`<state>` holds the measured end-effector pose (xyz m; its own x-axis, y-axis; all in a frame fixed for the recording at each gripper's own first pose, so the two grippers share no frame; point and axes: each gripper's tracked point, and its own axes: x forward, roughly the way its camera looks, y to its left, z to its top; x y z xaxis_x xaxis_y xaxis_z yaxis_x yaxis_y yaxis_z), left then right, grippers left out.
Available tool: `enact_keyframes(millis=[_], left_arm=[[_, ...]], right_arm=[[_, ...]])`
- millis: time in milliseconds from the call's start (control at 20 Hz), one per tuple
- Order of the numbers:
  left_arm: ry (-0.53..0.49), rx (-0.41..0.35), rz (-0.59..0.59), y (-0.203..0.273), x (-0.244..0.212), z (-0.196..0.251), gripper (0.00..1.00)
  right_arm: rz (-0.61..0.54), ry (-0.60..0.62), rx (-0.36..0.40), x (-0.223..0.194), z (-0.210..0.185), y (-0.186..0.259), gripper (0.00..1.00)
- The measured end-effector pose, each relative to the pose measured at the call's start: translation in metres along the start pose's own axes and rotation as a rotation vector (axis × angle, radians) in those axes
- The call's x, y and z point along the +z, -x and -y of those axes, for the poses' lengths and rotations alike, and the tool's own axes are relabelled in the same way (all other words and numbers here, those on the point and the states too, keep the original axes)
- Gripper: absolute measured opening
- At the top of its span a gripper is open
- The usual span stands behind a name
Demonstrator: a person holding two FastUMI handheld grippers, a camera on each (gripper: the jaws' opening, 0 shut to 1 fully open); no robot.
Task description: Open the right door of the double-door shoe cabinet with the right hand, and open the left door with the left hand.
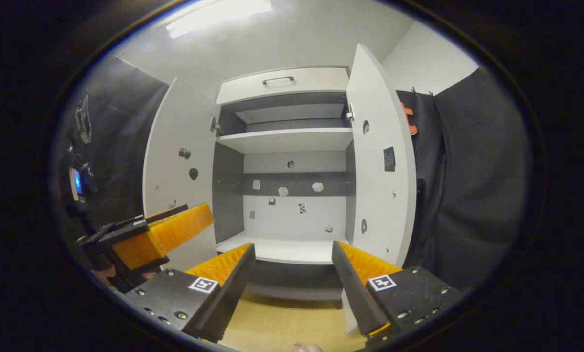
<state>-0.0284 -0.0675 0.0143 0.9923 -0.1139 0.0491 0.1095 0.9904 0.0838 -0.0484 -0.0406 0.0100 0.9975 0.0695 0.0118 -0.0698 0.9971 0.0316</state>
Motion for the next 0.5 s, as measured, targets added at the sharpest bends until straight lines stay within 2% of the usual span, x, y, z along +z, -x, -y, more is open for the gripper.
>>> enact_keyframes(millis=[500], left_arm=[[-0.006,0.0,-0.006,-0.0021,-0.0034,0.0002,0.96]], right_arm=[[0.009,0.009,0.008,0.0015,-0.0077,-0.0016,0.96]])
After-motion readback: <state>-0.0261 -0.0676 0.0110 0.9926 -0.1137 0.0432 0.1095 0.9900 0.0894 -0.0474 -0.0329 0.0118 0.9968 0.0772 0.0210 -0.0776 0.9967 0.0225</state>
